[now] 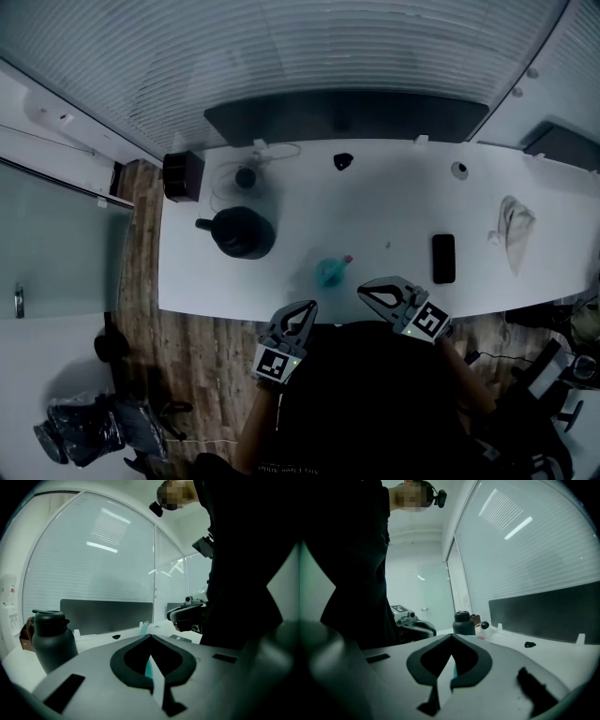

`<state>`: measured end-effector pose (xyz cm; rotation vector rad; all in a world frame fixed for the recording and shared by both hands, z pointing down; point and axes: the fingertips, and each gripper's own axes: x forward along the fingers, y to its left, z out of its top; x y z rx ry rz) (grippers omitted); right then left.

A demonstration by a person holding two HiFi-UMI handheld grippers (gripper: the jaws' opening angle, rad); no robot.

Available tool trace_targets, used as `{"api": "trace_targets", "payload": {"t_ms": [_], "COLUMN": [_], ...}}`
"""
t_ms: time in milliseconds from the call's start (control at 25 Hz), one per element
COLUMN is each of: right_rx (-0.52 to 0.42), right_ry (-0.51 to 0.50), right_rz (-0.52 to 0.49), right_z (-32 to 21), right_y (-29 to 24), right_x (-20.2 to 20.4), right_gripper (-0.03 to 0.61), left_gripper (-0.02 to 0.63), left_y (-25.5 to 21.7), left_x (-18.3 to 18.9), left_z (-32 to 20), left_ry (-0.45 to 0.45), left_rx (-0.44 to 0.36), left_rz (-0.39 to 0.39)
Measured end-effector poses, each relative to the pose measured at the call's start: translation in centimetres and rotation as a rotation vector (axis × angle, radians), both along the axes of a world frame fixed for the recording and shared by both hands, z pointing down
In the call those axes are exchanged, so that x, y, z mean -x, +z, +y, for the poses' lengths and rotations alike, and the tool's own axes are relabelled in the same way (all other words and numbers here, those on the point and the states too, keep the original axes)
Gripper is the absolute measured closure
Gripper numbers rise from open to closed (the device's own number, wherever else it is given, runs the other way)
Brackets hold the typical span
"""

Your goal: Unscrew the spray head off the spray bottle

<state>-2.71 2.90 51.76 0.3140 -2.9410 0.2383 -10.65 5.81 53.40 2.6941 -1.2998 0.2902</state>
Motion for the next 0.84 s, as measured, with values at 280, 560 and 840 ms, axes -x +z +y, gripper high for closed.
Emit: {"api": "trace_targets", "payload": {"t_ms": [280,560,840], "right_rx": [0.0,0.021,0.053], "right_ry": [-0.046,-0.008,-0.139], "right_rz": [-0.039,-0.028,-0.027], "right_z": [1.0,1.1,3.1], "right_y": [-0.9,-0.2,2.4], "right_x": [1.9,1.9,5.6], "right_gripper": [0.578,0.578,0.578], "left_gripper": [0.609,0.609,0.609], "left_y": [-1.2,0.3,1.4], "left_x": [-0.6,0.1,4.3], "left_z": [-0.3,-0.3,2.1], "left_ry": [0.049,0.075,-0.088], "left_rx": [-0.017,0.011,0.054], "left_rz": [0.012,-0.015,-0.029]}}
